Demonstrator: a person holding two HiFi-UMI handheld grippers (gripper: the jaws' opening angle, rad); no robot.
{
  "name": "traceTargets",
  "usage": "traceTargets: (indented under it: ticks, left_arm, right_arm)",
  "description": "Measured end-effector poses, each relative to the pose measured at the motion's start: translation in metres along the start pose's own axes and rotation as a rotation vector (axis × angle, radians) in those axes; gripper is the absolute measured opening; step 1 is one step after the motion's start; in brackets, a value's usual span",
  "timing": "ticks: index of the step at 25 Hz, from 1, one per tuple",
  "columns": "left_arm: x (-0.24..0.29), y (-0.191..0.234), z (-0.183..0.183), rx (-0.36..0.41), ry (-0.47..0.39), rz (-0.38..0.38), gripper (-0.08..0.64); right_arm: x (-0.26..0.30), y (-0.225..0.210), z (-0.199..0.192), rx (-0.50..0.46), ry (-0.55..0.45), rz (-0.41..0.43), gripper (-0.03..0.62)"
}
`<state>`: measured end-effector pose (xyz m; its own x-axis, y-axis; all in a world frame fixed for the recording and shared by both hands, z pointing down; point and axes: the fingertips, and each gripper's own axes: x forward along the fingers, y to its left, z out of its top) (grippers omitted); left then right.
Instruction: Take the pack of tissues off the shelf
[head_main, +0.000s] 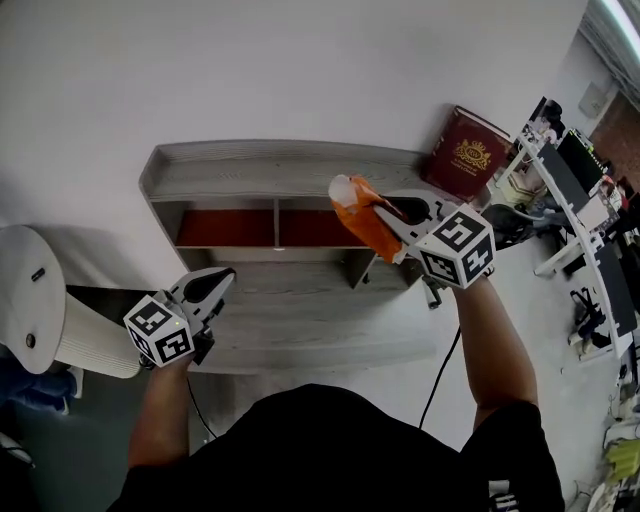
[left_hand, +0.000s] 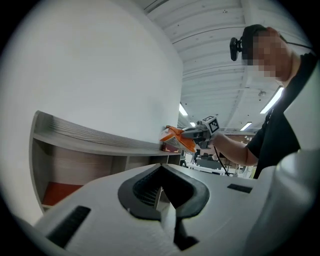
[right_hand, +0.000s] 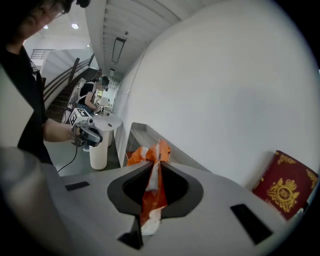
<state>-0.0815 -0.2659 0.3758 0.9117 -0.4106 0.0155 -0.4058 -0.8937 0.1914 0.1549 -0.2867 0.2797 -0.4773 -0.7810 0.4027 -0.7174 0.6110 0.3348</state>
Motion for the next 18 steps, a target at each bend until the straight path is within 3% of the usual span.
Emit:
traceTargets:
  ticks: [7,18]
  left_arm:
    - [0.025,-0.011,-0.004,0.005,0.016,-0.077,0.017]
    - [0.058,-0.029,-0.015,-0.005,0.049,-0.155,0.017]
  right_arm:
    - [-0.053,0.017,-0.038,0.121,-0.002,-0.039,0.032]
    - [-0.116,0.038,-0.117,0.286,0.016,-0.172,0.031]
